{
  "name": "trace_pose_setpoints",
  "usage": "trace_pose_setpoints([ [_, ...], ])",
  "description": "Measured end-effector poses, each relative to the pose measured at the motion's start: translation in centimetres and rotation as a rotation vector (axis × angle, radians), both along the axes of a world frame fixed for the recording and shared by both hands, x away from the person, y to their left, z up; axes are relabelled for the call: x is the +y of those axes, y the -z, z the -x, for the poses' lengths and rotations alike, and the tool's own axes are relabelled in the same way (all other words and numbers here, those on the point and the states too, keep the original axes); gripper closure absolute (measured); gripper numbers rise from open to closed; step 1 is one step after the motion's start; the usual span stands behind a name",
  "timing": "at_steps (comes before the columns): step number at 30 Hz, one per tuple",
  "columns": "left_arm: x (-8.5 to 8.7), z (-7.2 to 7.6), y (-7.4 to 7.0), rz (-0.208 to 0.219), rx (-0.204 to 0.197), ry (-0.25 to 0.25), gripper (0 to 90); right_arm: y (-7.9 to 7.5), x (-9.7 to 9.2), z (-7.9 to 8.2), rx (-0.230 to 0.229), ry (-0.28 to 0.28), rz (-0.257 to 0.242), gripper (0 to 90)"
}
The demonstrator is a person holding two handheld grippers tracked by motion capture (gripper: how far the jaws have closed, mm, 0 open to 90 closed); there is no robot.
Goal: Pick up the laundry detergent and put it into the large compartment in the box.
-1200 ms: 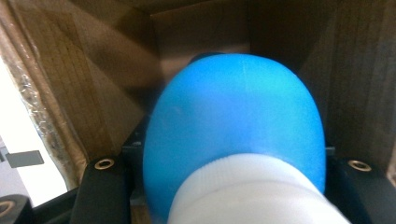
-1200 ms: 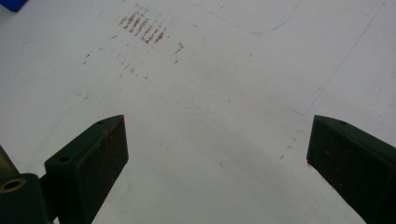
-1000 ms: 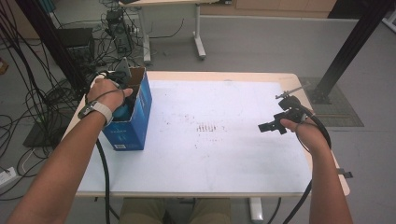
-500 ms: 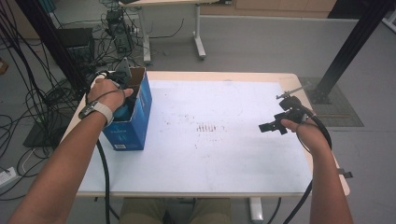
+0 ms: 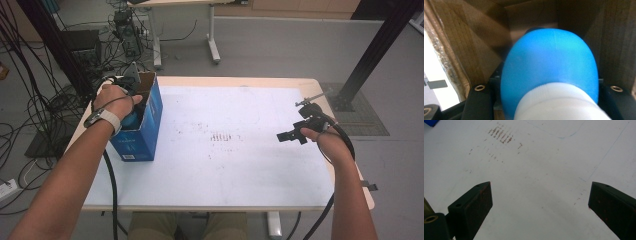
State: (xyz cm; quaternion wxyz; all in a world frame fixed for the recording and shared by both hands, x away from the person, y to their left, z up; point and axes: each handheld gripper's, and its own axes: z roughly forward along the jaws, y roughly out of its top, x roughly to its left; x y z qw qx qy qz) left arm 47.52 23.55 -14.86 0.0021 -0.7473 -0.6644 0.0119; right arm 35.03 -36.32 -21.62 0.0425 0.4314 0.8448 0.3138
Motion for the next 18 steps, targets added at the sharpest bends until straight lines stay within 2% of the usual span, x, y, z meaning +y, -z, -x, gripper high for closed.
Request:
trace_pose_setpoints([
  [18, -0.04, 0.06, 0.01, -0.001, -0.001, -0.002, 39.2, 0.01, -0.20, 0.17, -0.003, 0.001, -0.002, 5.4],
])
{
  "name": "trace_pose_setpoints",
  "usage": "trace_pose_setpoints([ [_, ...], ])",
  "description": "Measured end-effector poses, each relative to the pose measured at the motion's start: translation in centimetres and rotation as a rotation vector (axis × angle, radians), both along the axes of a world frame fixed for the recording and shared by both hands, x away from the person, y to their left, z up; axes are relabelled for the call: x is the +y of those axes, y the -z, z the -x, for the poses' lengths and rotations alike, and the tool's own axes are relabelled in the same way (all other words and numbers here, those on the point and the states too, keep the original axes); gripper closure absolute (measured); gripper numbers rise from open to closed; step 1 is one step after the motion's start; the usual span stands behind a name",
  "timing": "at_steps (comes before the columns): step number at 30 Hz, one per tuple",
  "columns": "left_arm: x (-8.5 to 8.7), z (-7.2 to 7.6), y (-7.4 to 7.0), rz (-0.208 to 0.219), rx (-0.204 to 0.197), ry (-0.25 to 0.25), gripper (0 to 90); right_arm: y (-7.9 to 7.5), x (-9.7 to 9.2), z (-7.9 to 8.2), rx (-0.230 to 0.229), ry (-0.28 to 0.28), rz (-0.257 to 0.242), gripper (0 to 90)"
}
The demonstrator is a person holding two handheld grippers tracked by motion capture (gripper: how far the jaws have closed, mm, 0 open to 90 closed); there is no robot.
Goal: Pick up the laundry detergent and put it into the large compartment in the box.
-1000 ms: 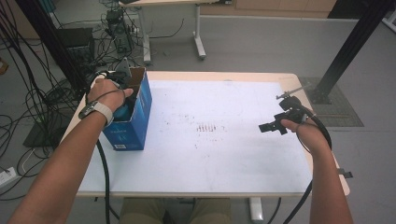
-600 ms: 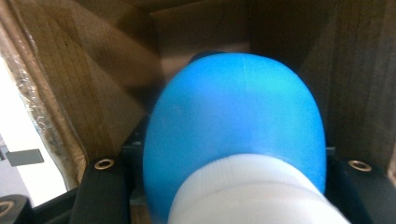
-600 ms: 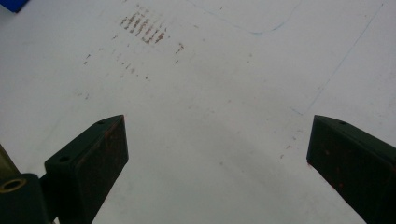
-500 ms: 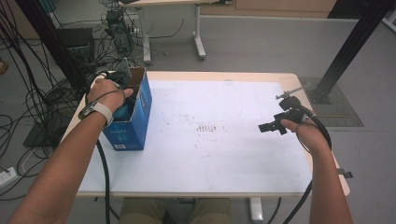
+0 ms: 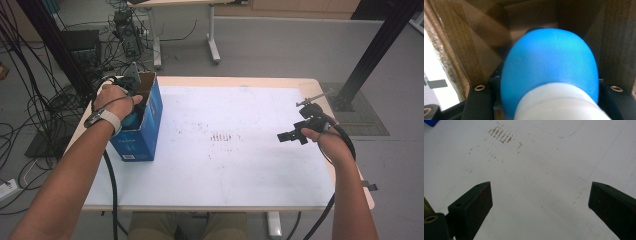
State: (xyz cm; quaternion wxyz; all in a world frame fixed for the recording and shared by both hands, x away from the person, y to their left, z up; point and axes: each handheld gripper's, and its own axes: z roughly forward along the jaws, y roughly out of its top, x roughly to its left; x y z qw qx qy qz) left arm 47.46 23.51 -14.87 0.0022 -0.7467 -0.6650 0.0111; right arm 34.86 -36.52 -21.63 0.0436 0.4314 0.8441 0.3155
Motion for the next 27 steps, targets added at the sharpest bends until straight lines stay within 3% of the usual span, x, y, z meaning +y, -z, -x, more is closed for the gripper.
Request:
trace_pose_setpoints([
  [27, -0.02, 0.11, 0.00, -0.001, 0.000, 0.001, 39.1, 0.09, -0.11, 0.17, 0.001, 0.005, -0.005, 5.3],
])
